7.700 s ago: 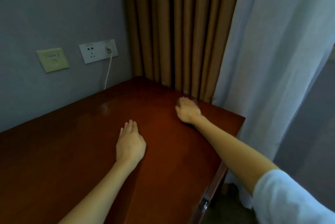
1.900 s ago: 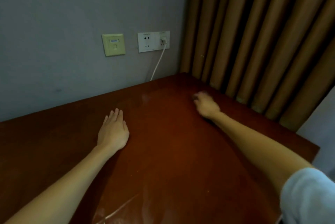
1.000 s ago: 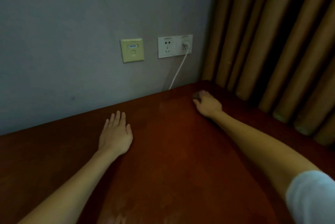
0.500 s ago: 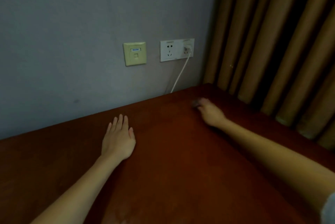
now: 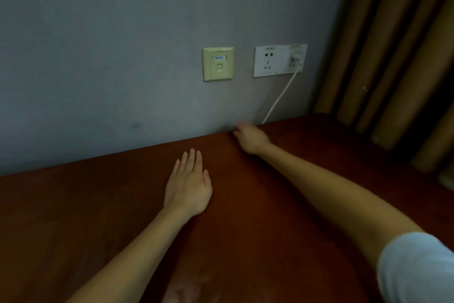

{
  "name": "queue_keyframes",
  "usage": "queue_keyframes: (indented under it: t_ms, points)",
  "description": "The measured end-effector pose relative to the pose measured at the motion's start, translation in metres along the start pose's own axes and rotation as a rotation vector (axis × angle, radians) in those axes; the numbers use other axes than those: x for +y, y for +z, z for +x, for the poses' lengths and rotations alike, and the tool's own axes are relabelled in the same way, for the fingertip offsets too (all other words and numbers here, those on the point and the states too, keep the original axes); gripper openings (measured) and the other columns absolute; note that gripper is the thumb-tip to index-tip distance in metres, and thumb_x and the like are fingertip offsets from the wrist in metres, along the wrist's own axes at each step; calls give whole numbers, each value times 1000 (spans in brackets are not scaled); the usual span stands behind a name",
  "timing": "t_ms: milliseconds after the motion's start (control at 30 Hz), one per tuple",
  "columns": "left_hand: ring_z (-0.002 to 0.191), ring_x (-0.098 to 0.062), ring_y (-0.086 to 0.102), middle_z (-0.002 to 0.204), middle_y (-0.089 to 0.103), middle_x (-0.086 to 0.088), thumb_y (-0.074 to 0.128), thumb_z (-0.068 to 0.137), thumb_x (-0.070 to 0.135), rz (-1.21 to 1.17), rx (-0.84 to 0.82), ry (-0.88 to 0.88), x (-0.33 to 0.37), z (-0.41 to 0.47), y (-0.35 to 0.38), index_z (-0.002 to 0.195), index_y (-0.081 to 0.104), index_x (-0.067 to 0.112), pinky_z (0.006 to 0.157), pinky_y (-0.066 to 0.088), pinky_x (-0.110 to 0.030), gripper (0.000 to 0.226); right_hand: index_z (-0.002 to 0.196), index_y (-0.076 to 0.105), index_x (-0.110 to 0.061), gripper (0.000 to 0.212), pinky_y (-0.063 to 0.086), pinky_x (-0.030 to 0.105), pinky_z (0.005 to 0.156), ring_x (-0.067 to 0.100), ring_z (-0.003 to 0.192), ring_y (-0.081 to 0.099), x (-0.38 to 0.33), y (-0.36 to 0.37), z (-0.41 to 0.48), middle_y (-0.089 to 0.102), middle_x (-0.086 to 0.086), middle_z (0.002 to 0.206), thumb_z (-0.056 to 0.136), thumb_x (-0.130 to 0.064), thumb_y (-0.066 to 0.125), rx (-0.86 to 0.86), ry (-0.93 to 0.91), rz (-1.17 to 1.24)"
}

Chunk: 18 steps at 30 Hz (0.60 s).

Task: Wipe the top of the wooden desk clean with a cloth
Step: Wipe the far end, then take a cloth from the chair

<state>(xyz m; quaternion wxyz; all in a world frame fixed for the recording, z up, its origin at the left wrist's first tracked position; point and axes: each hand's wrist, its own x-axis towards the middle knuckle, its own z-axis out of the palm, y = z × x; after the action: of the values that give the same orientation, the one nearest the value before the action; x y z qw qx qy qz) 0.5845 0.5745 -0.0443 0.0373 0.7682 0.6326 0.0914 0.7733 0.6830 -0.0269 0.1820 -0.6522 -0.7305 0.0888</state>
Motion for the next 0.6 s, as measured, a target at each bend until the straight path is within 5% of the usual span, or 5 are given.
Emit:
queue_keyframes:
  t_ms: [200, 433, 600]
  points:
    - [148, -17, -8, 160, -12, -9, 23, 103, 25, -124, 39, -18, -2, -12, -9, 152, -7, 6, 119, -3, -28, 61, 147, 29, -8, 46, 15, 29, 117, 19, 146, 17, -75, 23, -49, 21, 9, 157, 103, -19, 33, -206, -273, 12]
    - [148, -16, -7, 160, -10, -8, 20, 105, 26, -95, -54, 31, -23, -66, -35, 152, -3, 7, 120, -1, -28, 56, 140, 42, -14, 39, 19, 29, 114, 22, 143, 26, 56, -59, -145, 33, 6, 152, 103, -20, 34, -8, 97, 53]
    - [148, -18, -5, 160, -7, -8, 18, 105, 28, -62, -107, 12, -37, -114, -38, 152, 0, 7, 119, 0, -29, 55, 143, 38, -16, 41, 14, 34, 117, 23, 146, 15, 112, -79, -218, 22, 8, 157, 103, -23, 31, 48, 338, -36]
